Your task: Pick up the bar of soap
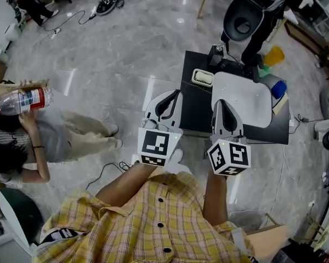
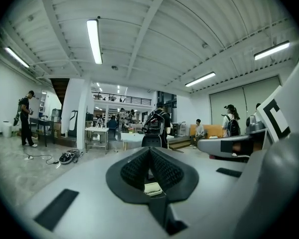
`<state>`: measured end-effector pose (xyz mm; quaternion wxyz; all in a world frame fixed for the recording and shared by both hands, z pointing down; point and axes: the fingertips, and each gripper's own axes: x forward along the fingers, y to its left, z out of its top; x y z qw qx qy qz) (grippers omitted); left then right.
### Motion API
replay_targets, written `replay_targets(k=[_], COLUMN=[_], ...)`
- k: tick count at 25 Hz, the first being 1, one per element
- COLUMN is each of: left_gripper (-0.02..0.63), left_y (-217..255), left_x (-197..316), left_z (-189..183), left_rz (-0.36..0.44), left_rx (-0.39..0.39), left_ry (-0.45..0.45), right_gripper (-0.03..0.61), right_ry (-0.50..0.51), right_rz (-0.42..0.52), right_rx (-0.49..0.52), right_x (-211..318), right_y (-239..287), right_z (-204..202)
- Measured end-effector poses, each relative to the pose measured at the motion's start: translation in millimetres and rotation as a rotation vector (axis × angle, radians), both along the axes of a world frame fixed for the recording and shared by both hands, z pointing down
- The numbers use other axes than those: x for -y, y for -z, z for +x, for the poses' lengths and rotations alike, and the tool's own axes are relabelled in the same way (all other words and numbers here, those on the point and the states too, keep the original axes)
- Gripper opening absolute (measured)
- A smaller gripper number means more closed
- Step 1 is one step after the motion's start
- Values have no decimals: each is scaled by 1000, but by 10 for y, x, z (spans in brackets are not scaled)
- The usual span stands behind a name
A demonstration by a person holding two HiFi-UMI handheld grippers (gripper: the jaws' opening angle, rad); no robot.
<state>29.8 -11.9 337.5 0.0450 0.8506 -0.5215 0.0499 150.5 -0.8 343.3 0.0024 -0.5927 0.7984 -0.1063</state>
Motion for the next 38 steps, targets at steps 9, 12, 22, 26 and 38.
replay_targets(k=[9, 12, 22, 26, 38], left_gripper=[11, 12, 11, 12, 11], left_y=[-207, -262, -280, -265, -536], left_x=[313, 431, 1111, 1500, 2431], left_z=[186, 203, 265, 210, -282], left_rz=[-46, -57, -64, -67, -154], left_rx=[36, 35, -2, -13, -51], left_ry=[41, 44, -26, -59, -117], right_gripper=[18, 18, 18, 18, 18], right_ry=[23, 35, 12, -1, 159], right_rz=[-74, -90, -169, -203, -390], right_rx=[12, -2, -85, -152, -465], right_x=[356, 490, 1115, 1495, 2403], right_y=[-337, -399, -529, -603, -1331], right_z=[312, 306, 300, 291, -110])
